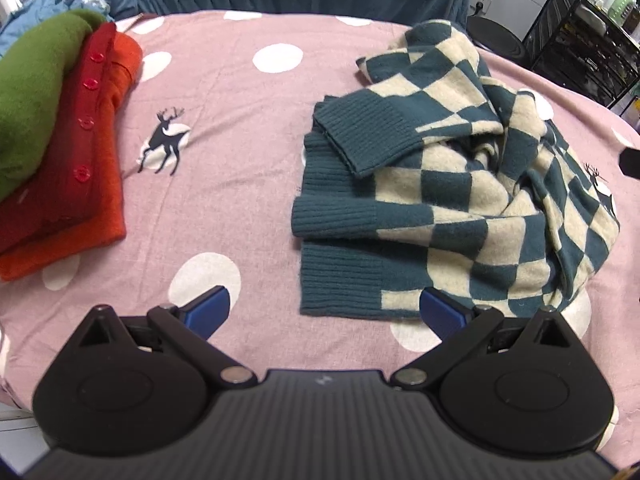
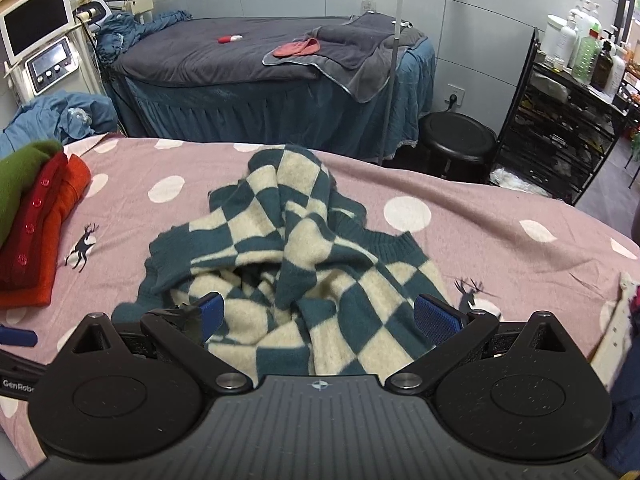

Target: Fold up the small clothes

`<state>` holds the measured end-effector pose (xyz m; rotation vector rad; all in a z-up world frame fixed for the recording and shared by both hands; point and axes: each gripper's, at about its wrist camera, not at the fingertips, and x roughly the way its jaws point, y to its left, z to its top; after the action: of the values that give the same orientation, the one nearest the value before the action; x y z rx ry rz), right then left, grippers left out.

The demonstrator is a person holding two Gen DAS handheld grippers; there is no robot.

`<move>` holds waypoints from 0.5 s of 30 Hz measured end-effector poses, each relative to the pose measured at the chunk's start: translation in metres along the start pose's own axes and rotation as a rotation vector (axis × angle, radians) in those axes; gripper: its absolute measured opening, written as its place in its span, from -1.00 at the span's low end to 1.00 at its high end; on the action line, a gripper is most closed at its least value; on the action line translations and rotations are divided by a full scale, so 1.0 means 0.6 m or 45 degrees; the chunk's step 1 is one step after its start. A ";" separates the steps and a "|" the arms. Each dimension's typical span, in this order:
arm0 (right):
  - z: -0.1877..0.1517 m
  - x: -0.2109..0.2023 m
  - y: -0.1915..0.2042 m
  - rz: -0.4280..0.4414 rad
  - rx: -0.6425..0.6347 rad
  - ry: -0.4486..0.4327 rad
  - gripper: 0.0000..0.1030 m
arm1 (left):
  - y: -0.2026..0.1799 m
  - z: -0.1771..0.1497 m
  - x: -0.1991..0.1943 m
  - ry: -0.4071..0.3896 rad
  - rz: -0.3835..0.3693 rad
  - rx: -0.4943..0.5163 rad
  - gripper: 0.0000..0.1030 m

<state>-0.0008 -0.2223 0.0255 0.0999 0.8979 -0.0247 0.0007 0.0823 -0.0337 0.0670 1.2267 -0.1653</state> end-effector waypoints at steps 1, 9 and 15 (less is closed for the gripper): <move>0.002 0.007 0.001 0.007 -0.008 0.003 1.00 | -0.002 0.001 0.005 0.007 -0.006 0.007 1.00; 0.019 0.083 0.014 0.073 -0.081 0.024 1.00 | -0.036 0.017 0.038 -0.008 -0.030 0.111 0.91; 0.041 0.155 0.019 0.067 -0.123 0.063 1.00 | -0.057 0.057 0.078 -0.096 -0.057 0.237 0.50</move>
<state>0.0771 -0.2116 -0.0309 0.0343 0.9440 0.0700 0.0426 0.0398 -0.0647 0.1934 1.1356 -0.3187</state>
